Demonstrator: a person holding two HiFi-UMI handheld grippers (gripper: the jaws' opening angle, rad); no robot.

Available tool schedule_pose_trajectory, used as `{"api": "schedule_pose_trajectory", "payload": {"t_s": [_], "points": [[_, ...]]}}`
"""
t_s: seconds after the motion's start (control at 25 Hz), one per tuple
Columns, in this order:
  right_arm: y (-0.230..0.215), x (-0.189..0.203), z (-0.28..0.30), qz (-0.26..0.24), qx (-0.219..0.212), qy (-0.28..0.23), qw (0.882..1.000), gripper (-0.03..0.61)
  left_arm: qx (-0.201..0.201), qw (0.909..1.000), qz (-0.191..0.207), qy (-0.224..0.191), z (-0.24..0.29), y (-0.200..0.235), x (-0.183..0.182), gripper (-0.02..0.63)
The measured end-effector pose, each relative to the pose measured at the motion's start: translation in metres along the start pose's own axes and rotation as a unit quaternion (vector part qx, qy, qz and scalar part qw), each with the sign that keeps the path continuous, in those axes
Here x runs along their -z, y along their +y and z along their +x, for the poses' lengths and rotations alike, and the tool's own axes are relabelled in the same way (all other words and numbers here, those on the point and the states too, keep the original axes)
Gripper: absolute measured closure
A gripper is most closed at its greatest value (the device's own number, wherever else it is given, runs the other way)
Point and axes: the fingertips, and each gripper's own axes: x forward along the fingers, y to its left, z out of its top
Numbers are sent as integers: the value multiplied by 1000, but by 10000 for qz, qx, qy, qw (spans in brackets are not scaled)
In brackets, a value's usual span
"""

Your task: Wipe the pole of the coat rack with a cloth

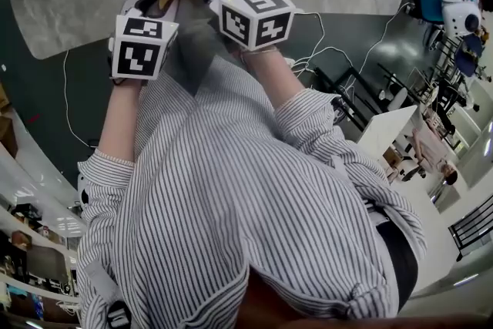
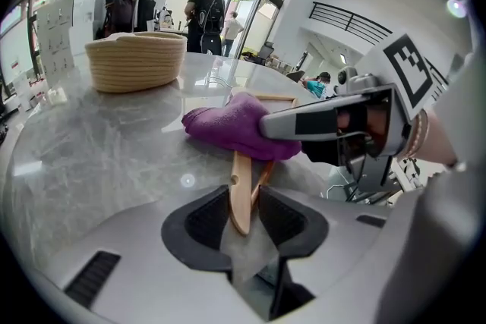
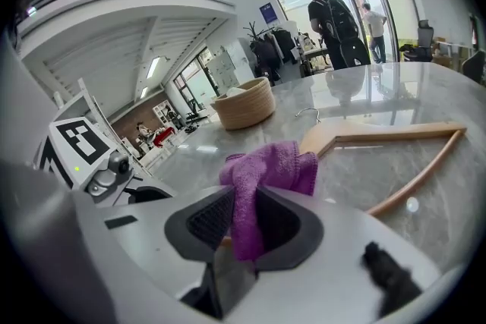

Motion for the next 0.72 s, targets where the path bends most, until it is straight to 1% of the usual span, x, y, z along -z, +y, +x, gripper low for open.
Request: {"api": "schedule_pose_trajectory", "payload": {"t_s": [0.24, 0.6, 0.72], "points": [[14, 4, -5, -140, -47, -64, 9999, 486, -11, 10000, 5, -22, -1, -1, 0, 485], [43, 15, -11, -141, -332, -152, 9992, 486, -57, 9999, 12, -140, -2, -2, 2, 485], [45, 17, -16, -118, -335, -178, 9992, 486, -49, 9998, 31, -190, -2, -4, -1, 485]]}}
